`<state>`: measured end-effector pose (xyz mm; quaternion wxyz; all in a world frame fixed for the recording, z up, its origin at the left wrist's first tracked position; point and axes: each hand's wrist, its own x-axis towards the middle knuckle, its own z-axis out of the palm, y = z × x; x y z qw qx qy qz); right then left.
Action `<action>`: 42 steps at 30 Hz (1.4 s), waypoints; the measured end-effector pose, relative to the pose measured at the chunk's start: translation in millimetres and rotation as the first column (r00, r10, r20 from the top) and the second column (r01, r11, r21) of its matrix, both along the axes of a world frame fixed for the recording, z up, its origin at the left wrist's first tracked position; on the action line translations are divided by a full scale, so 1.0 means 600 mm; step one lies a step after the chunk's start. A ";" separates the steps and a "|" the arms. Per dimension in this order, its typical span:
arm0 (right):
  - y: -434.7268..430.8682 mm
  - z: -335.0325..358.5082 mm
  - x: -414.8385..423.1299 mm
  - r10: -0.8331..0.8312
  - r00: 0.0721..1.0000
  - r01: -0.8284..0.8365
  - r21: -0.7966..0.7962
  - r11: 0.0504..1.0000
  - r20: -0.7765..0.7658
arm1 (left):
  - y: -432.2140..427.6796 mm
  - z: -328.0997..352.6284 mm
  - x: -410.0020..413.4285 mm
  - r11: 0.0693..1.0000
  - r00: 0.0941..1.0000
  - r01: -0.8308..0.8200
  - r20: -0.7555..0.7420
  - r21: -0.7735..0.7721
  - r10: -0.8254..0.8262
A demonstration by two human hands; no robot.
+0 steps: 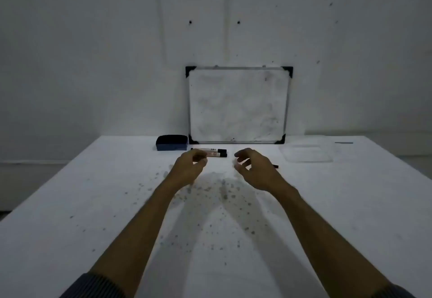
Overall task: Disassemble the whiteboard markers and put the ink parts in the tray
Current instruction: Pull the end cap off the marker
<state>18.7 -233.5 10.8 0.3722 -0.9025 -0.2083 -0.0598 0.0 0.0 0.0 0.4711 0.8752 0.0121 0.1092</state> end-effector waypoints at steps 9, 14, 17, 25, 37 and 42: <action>0.099 -0.041 0.145 -0.112 0.993 0.116 -0.085 0.990 0.044 | 0.009 -0.088 0.043 0.994 0.995 -0.099 -0.006 0.042 0.099; 0.121 -0.079 0.176 -0.181 0.983 0.181 -0.055 0.982 0.001 | 0.015 -0.094 0.046 0.996 0.996 -0.087 0.032 -0.006 0.087; 0.121 -0.082 0.165 -0.202 0.978 0.203 0.012 0.979 -0.050 | 0.013 -0.090 0.046 0.995 0.994 -0.102 0.039 -0.024 0.102; 0.087 -0.056 0.036 -0.090 0.947 0.193 0.321 0.927 -0.309 | -0.014 -0.067 0.023 0.903 0.982 -0.172 -0.002 -0.393 0.187; 0.003 -0.036 -0.010 0.067 0.941 0.128 0.533 0.836 -0.332 | -0.067 -0.044 -0.019 0.861 0.981 0.192 0.074 -0.471 -0.178; -0.008 -0.067 0.008 0.035 0.956 0.144 0.567 0.811 -0.293 | -0.070 -0.076 -0.013 0.975 0.955 0.169 0.219 0.144 -0.198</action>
